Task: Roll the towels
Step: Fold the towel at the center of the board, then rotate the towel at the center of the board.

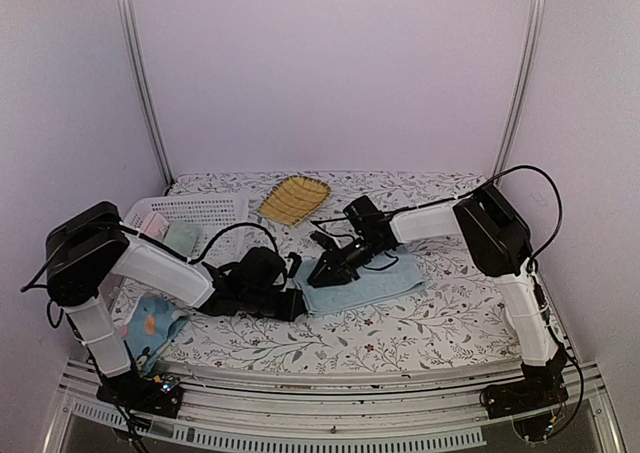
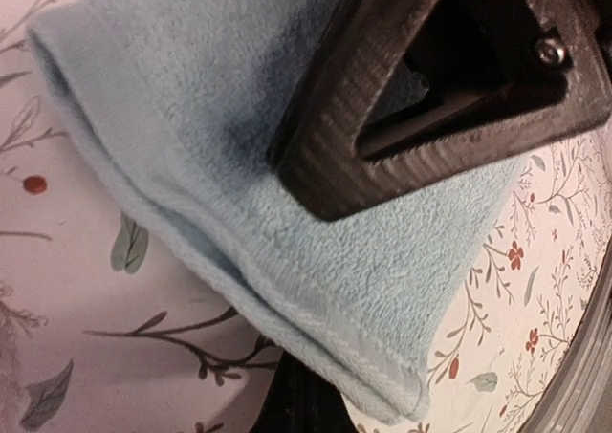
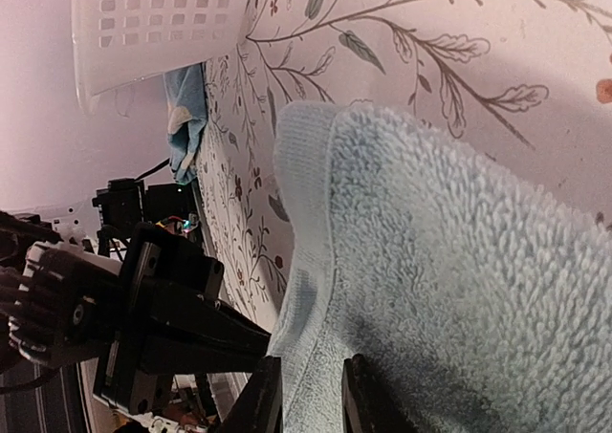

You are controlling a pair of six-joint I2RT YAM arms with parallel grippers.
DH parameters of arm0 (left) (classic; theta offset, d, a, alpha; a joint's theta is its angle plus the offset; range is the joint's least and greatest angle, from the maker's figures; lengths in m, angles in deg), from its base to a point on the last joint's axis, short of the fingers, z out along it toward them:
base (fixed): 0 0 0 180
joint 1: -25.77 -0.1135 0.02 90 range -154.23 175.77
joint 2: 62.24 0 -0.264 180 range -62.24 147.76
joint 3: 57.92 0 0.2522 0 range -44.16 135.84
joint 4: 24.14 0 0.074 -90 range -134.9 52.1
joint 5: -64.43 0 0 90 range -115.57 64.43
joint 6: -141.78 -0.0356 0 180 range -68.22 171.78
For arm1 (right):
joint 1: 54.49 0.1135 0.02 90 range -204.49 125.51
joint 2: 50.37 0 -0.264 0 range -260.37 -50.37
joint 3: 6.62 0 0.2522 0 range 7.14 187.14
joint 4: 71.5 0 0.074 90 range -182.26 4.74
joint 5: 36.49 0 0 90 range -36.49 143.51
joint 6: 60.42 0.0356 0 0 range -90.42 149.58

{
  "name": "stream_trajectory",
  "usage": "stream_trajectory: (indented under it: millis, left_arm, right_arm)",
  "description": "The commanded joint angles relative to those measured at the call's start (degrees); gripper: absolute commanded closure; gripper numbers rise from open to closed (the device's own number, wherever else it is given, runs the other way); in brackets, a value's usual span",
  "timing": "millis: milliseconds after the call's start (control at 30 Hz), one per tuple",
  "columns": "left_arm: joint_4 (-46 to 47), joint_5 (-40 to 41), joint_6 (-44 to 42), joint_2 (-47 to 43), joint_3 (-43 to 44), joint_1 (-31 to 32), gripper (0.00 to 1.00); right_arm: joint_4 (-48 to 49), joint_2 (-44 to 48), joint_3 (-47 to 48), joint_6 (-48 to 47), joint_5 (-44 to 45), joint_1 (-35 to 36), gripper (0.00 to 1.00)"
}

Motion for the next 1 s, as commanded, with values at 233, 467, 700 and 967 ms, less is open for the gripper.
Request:
stream_trajectory:
  millis: [233, 467, 700, 967]
  left_arm:
    - [-12.93, 5.08, -2.15, -14.61, -2.02, 1.08, 1.0]
    - [-14.44, 6.54, -7.87, -6.0, 11.67, 1.07, 1.0]
    - [-14.67, 3.1, -8.37, 6.24, 20.68, 0.52, 1.0]
    - [-16.02, 1.18, -6.05, 9.3, 18.63, -0.59, 1.0]
  right_arm:
    - [-5.07, 12.74, -1.81, -13.17, -2.66, -11.25, 0.75]
    - [-18.64, 14.52, 1.56, -32.94, 6.81, -15.82, 0.76]
    - [-21.16, 9.83, 1.21, -39.57, 15.04, -16.61, 0.82]
    - [-21.94, 9.6, -3.15, -38.83, 18.81, -20.82, 0.85]
